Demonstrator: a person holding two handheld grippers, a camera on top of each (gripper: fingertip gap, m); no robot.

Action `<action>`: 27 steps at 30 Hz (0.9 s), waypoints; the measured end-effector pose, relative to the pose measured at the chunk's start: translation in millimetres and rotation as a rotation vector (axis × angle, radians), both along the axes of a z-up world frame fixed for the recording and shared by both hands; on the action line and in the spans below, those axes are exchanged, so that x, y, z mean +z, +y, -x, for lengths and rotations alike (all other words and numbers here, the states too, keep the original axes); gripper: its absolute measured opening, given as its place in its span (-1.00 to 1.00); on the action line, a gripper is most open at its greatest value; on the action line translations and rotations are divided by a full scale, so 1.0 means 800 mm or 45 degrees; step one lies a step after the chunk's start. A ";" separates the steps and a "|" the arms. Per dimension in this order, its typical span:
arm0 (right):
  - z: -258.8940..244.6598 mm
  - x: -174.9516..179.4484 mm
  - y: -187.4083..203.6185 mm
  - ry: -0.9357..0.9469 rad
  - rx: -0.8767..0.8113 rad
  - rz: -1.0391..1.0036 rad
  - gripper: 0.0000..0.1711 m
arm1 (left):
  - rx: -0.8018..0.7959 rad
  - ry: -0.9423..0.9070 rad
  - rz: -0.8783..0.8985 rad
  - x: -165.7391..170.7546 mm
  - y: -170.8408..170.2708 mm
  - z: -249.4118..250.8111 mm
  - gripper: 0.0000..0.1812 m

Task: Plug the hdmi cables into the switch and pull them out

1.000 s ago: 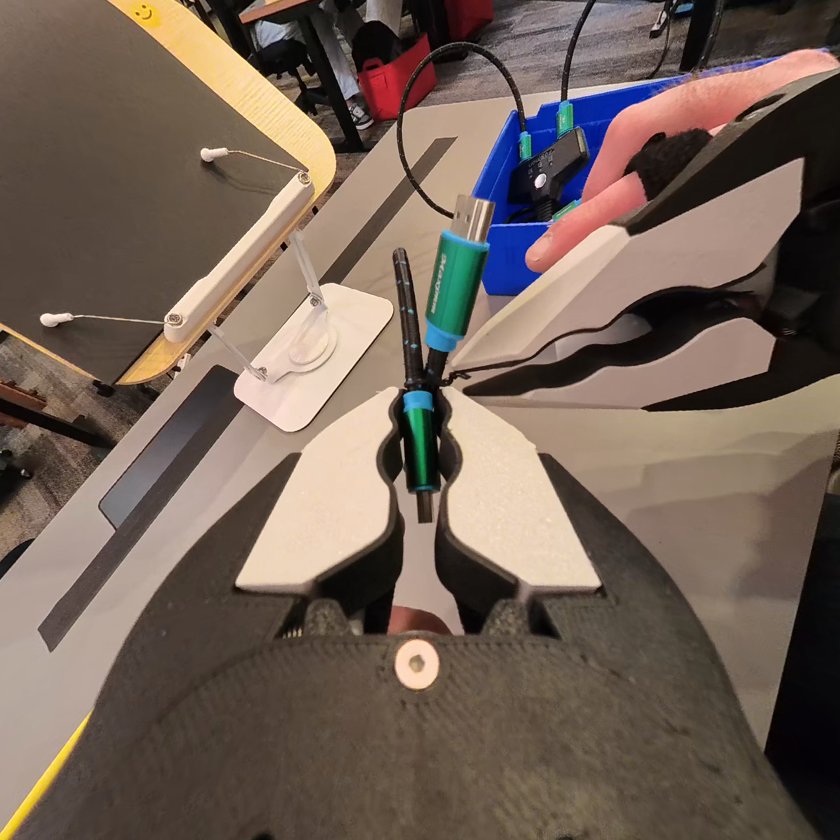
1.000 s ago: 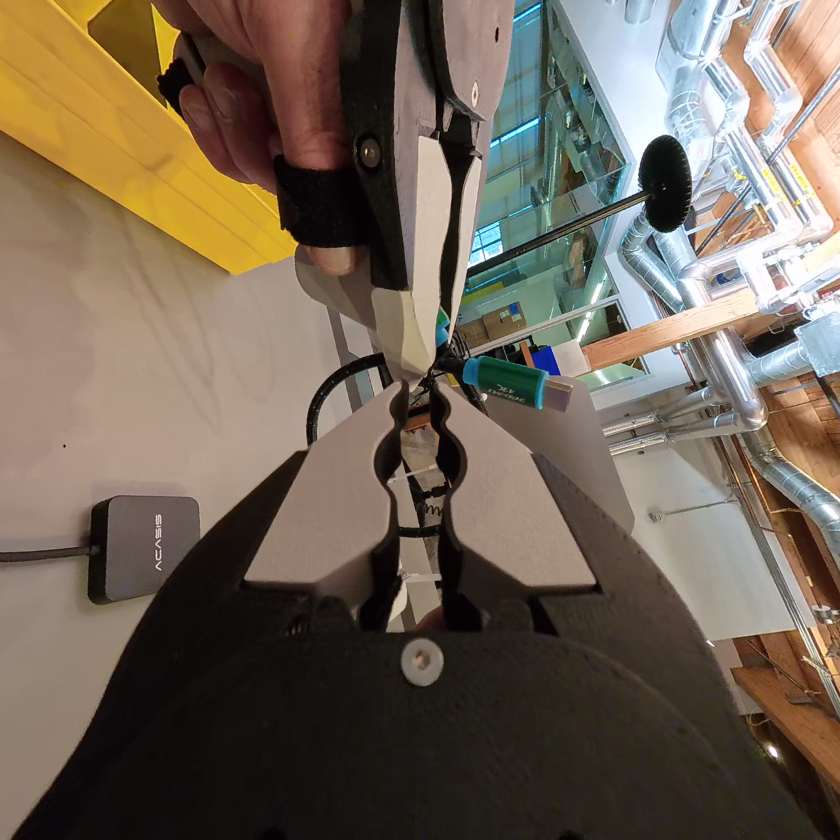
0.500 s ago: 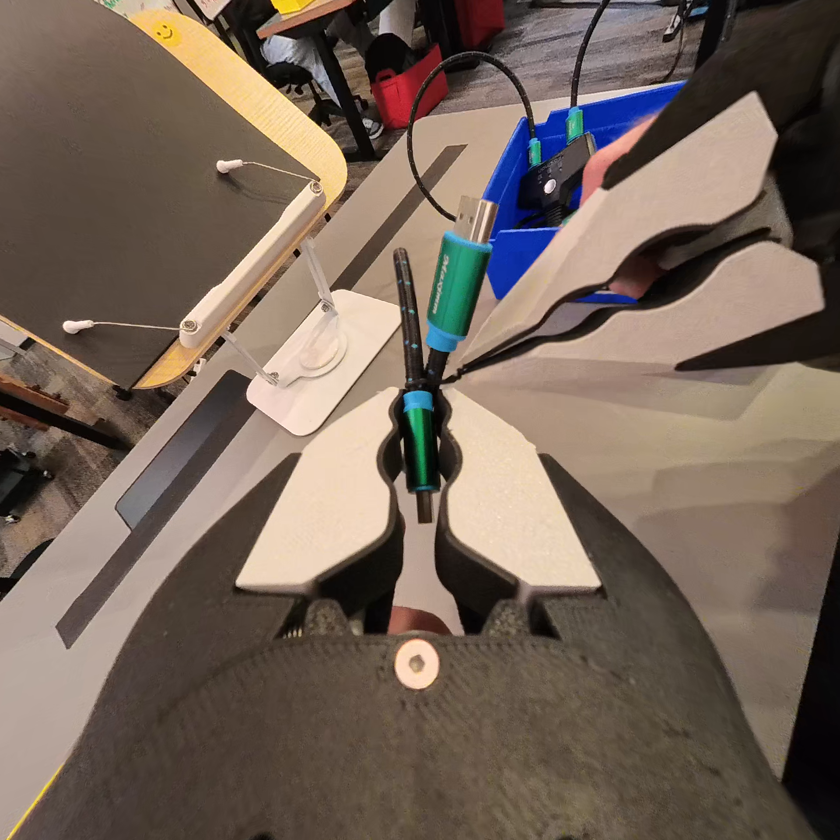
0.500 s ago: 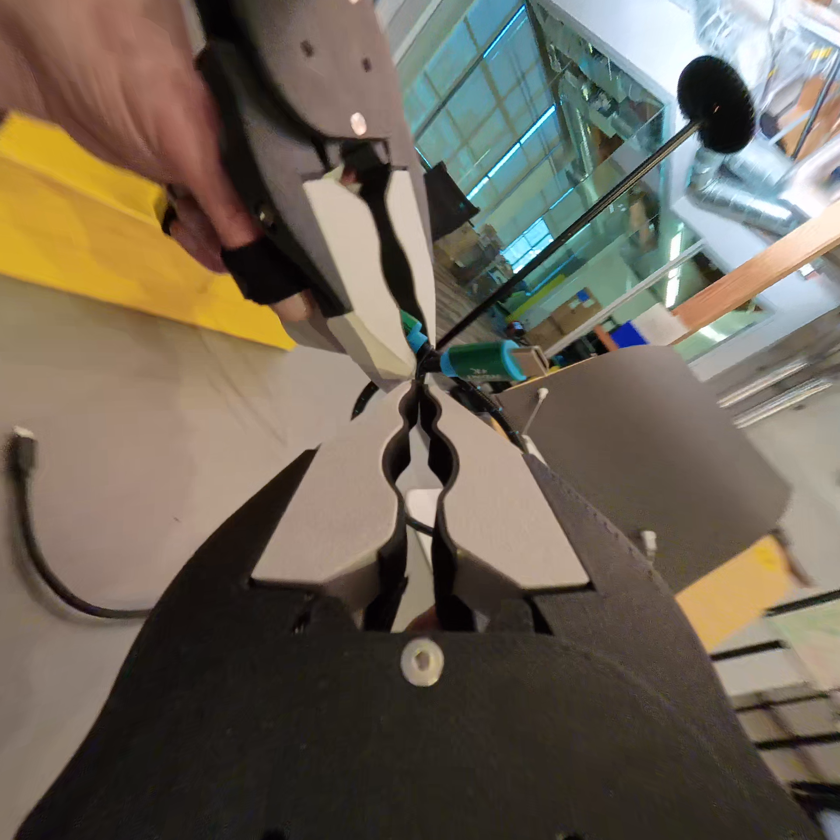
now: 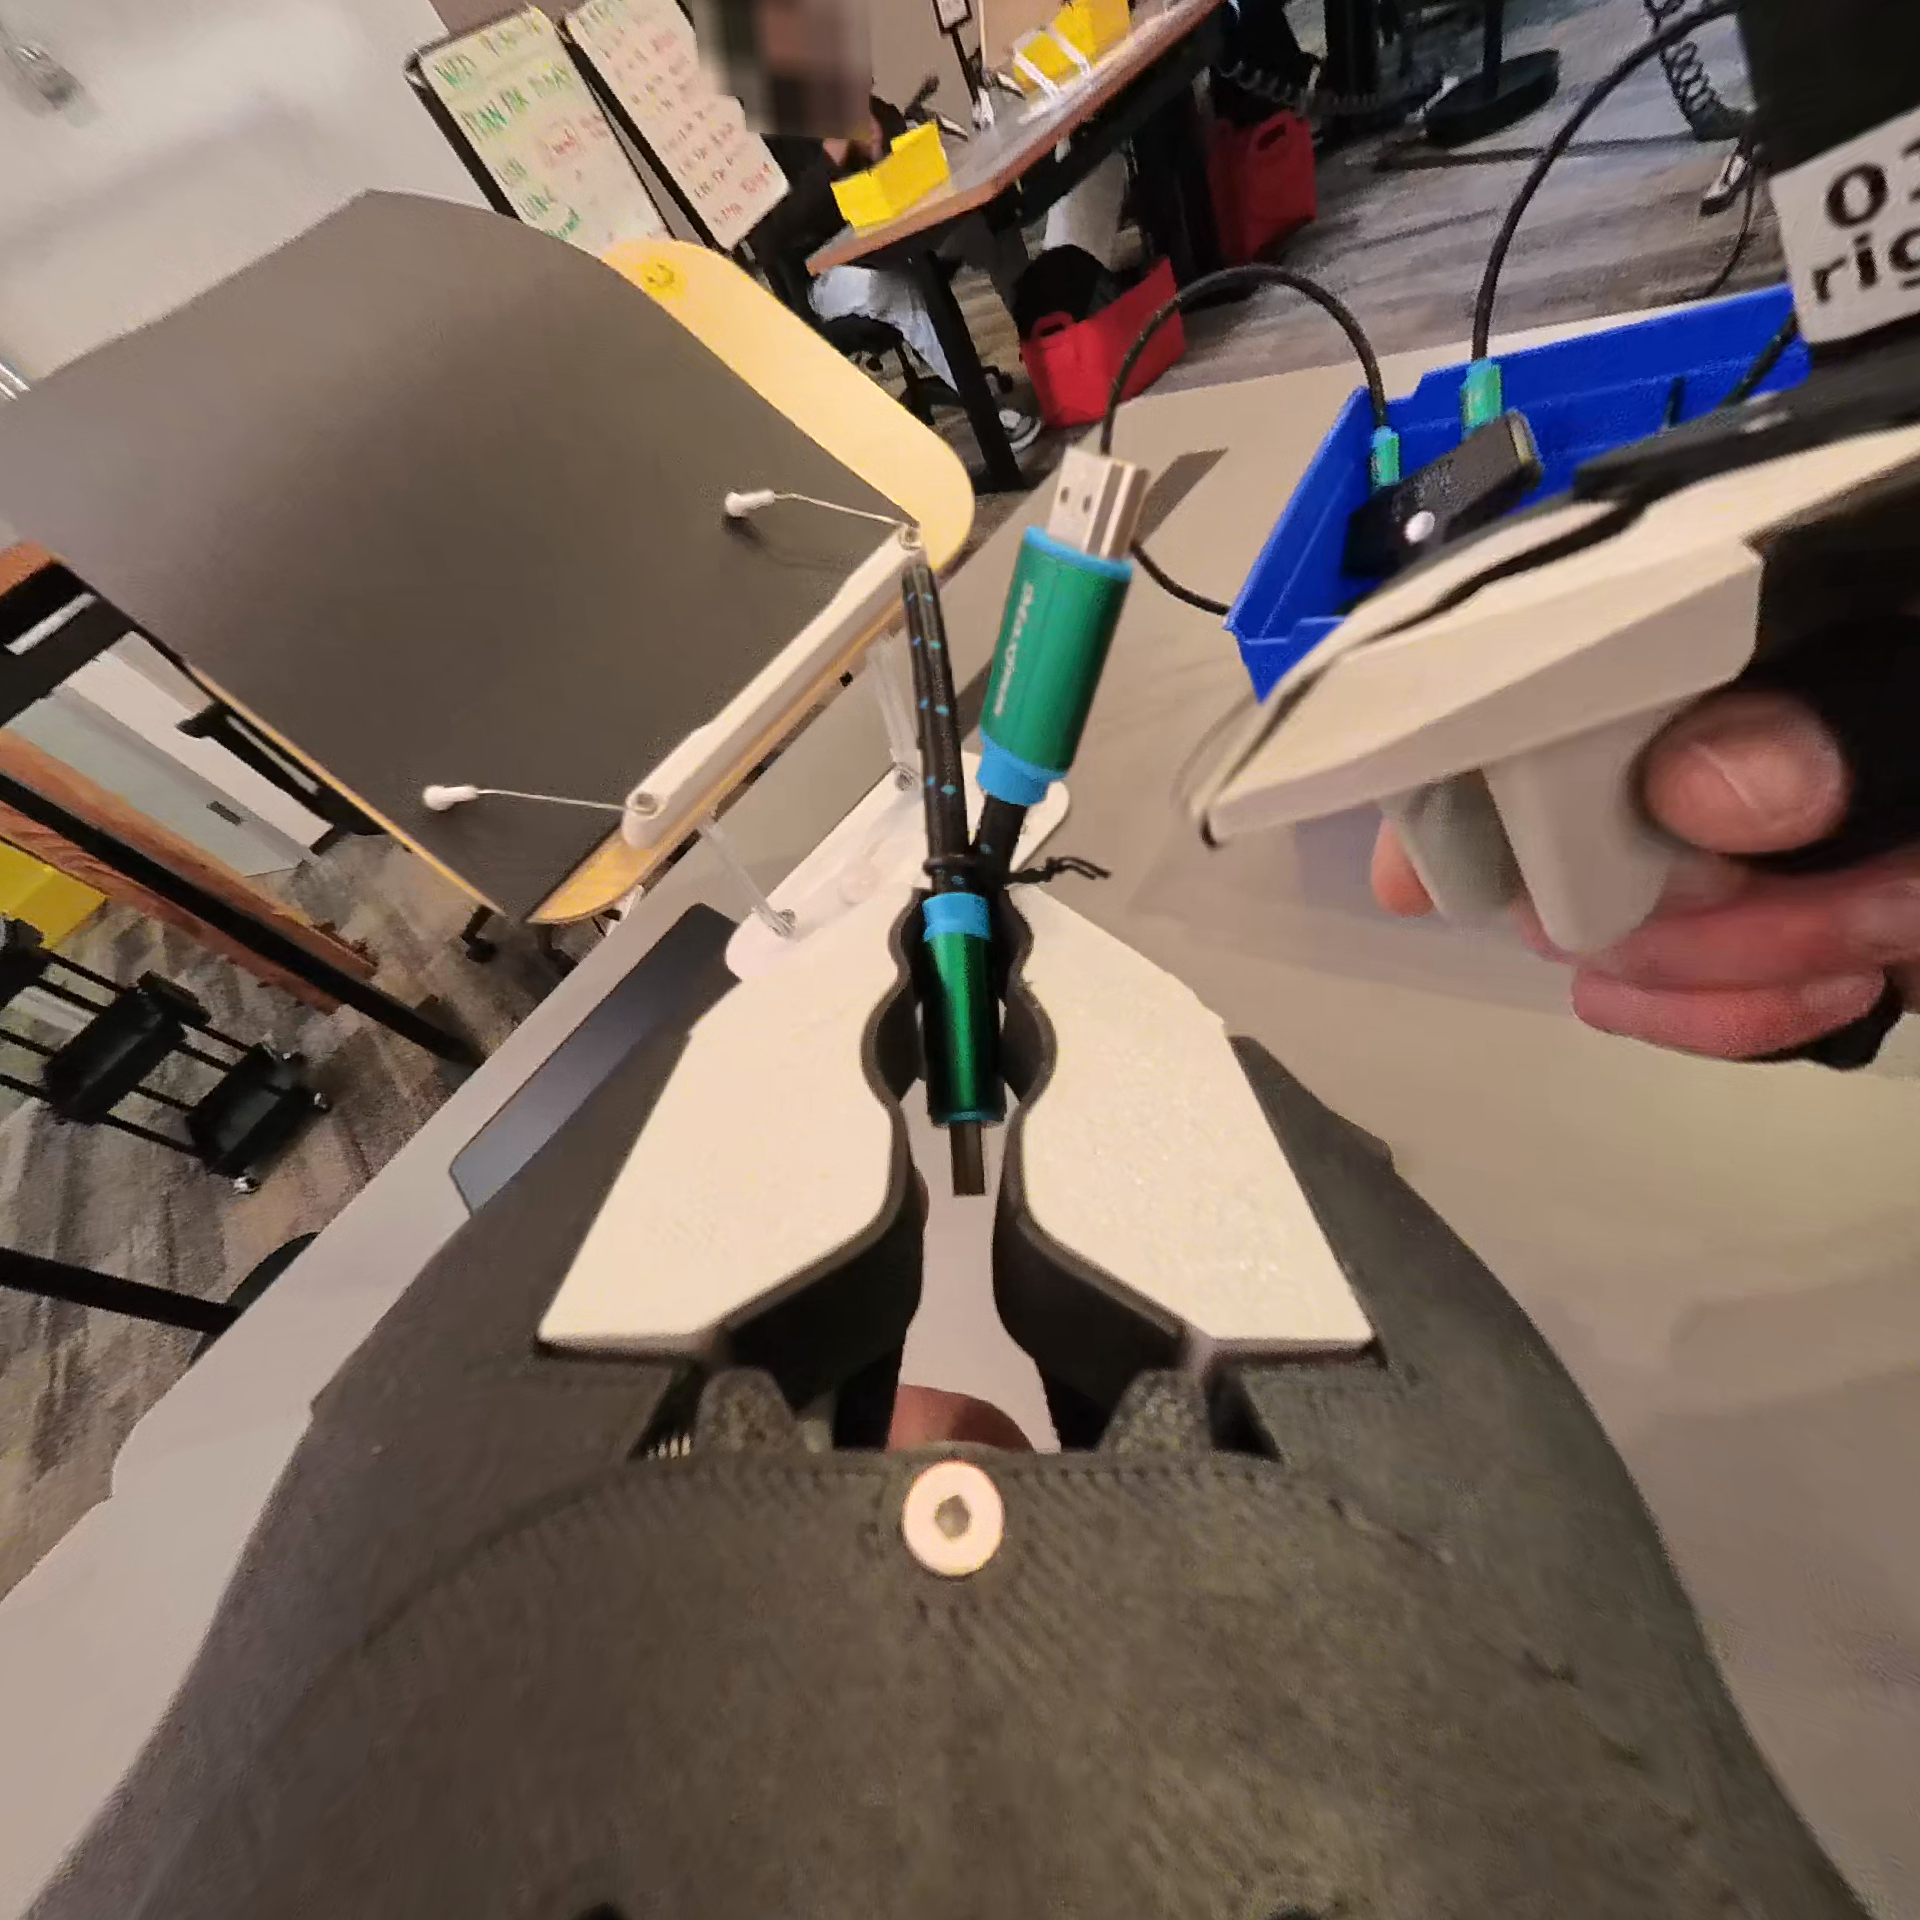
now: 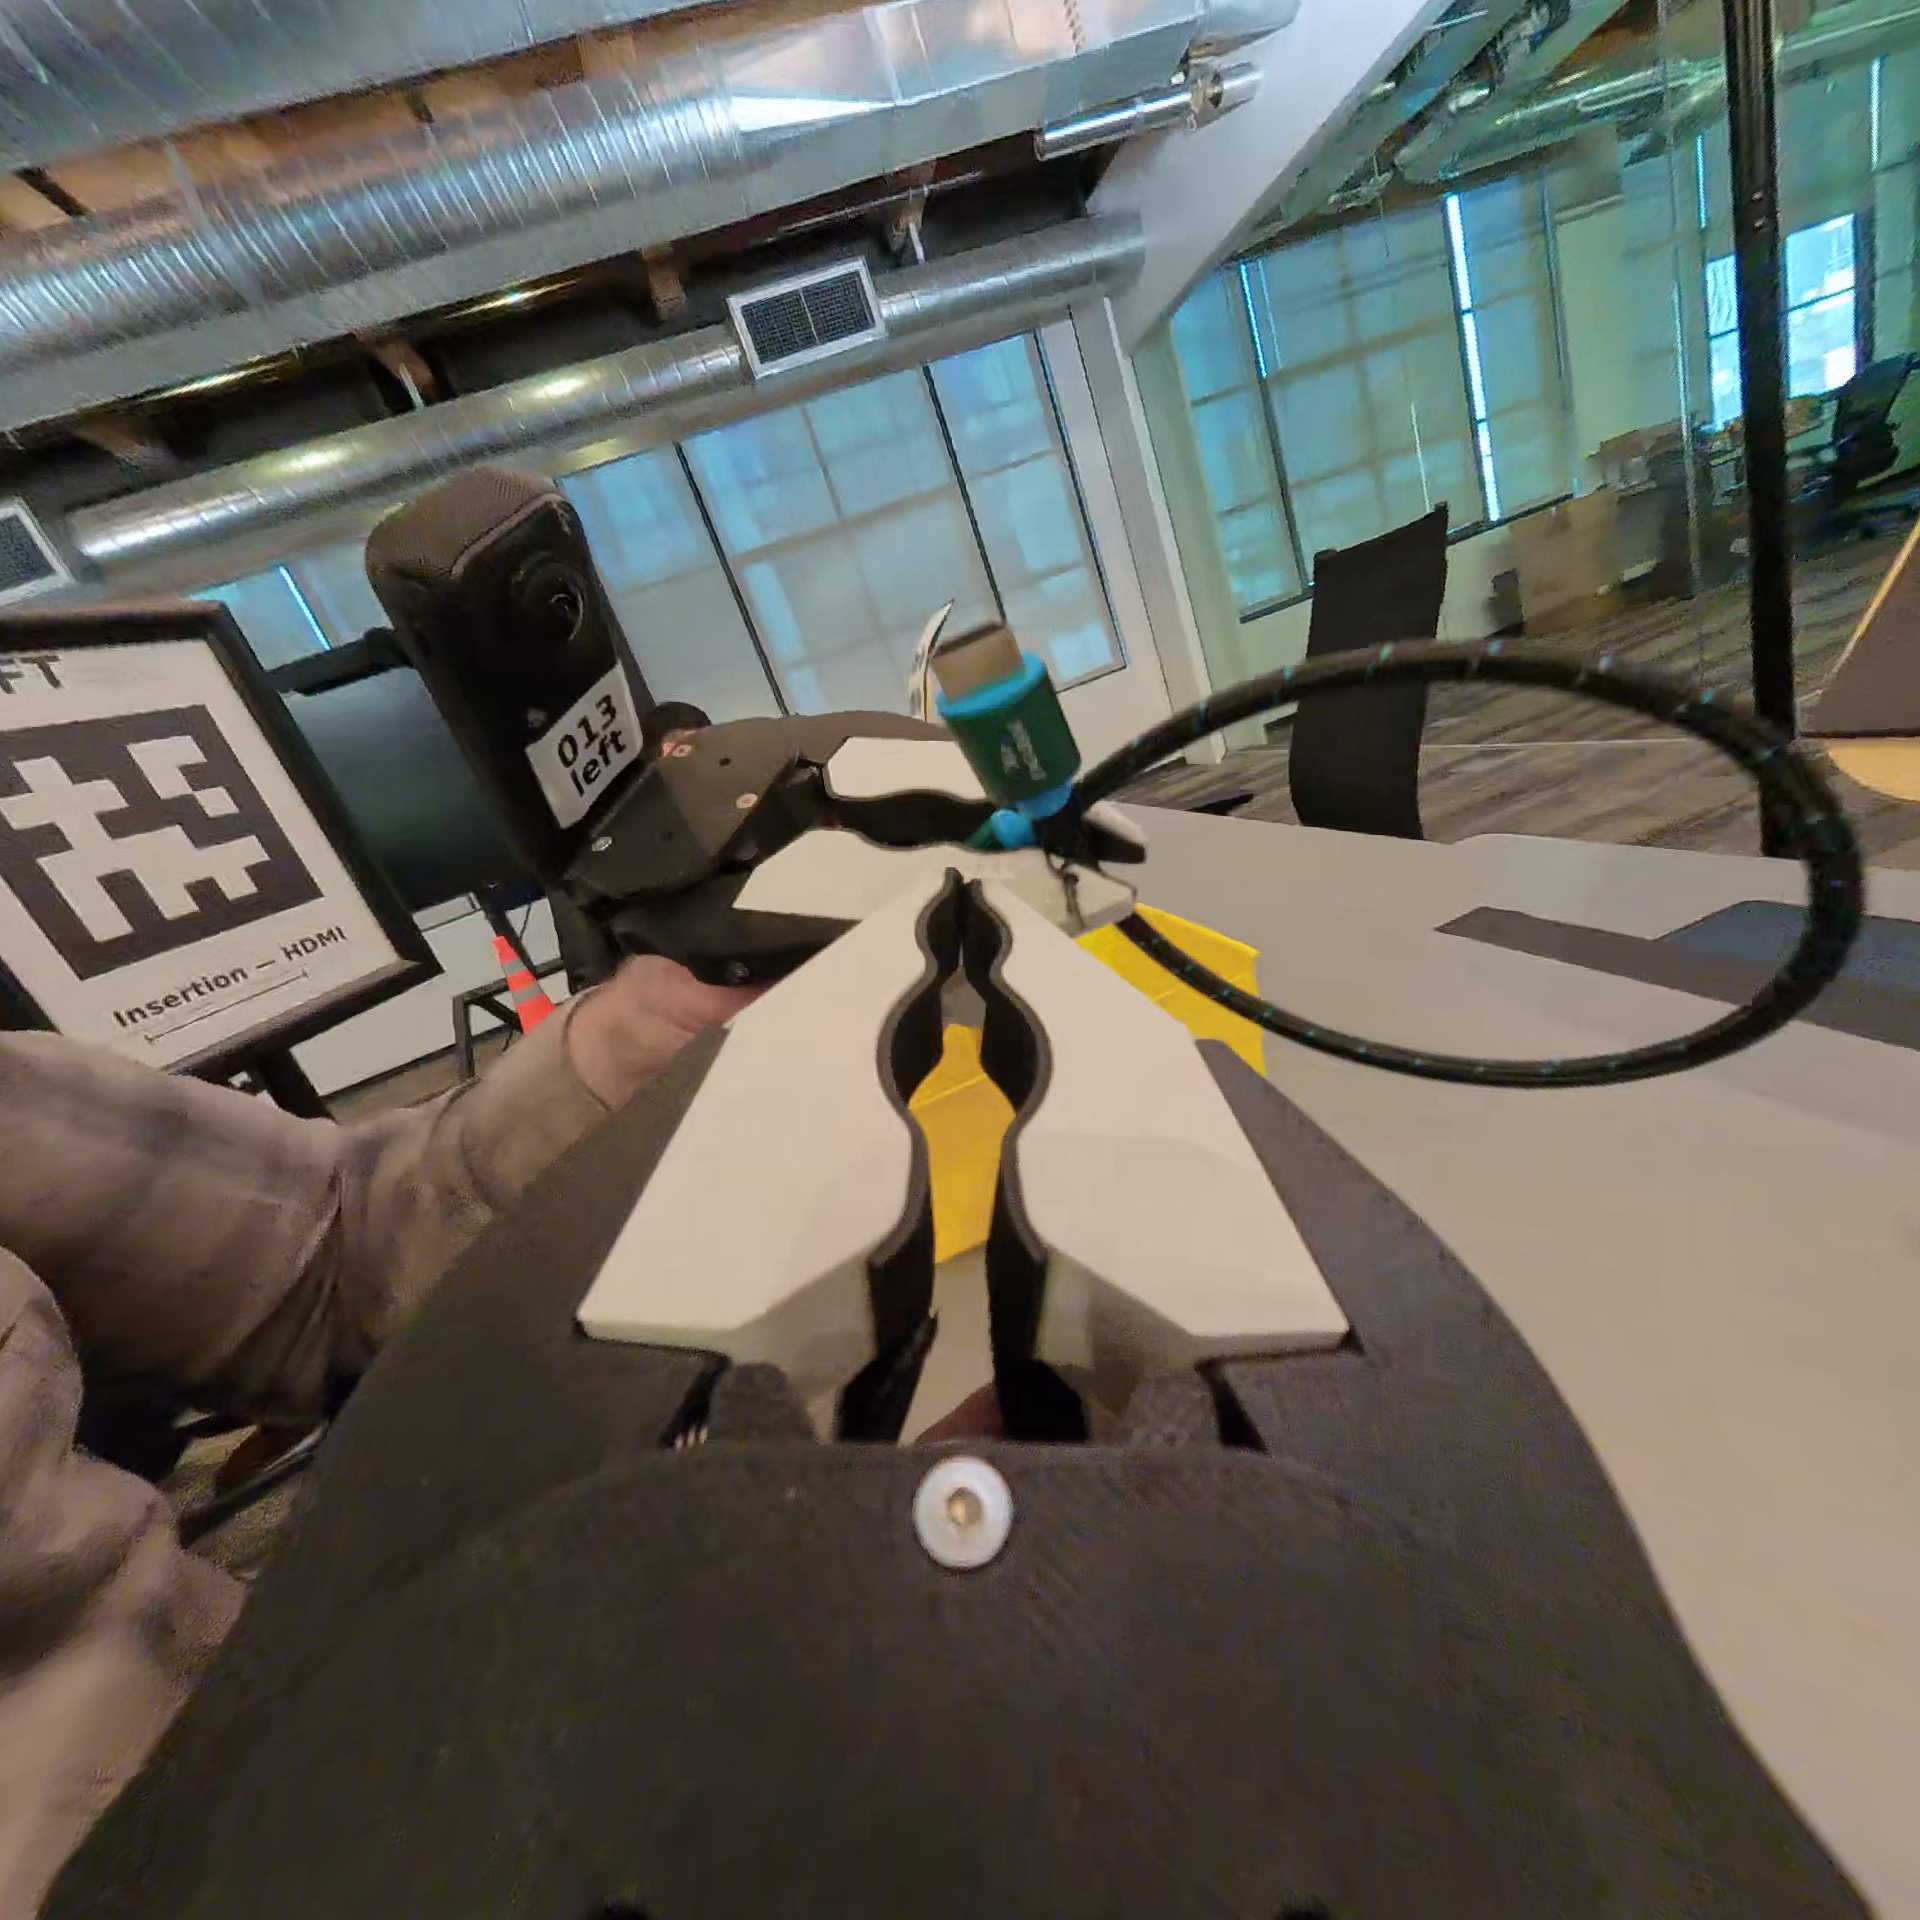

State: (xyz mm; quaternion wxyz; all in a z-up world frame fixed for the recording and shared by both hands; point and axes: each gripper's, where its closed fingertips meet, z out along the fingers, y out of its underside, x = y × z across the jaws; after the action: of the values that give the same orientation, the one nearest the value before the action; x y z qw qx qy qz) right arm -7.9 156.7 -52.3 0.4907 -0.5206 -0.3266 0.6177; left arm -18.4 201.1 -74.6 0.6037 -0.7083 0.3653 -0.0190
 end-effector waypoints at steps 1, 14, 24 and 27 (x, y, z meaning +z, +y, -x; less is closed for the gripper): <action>0.003 -0.002 -0.002 -0.023 -0.015 -0.039 -1.00 | 0.005 -0.001 -0.012 0.003 0.000 0.001 -0.89; -0.001 -0.018 0.010 -0.675 -0.642 -1.172 -0.92 | -0.077 -0.023 0.101 -0.004 -0.010 -0.012 -0.89; -0.003 -0.022 0.020 -0.743 -0.733 -1.237 -0.96 | -0.085 -0.023 0.108 -0.006 -0.012 -0.016 -0.89; -0.002 -0.025 0.019 -0.741 -0.716 -1.241 -0.93 | -0.083 -0.024 0.107 -0.006 -0.011 -0.015 -0.89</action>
State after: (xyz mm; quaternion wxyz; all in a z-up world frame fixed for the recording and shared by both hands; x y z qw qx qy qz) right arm -6.0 171.8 -72.4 0.7061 -0.4500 -0.5411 0.0788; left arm -6.6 192.1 -79.0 0.5760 -0.7205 0.3814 -0.0607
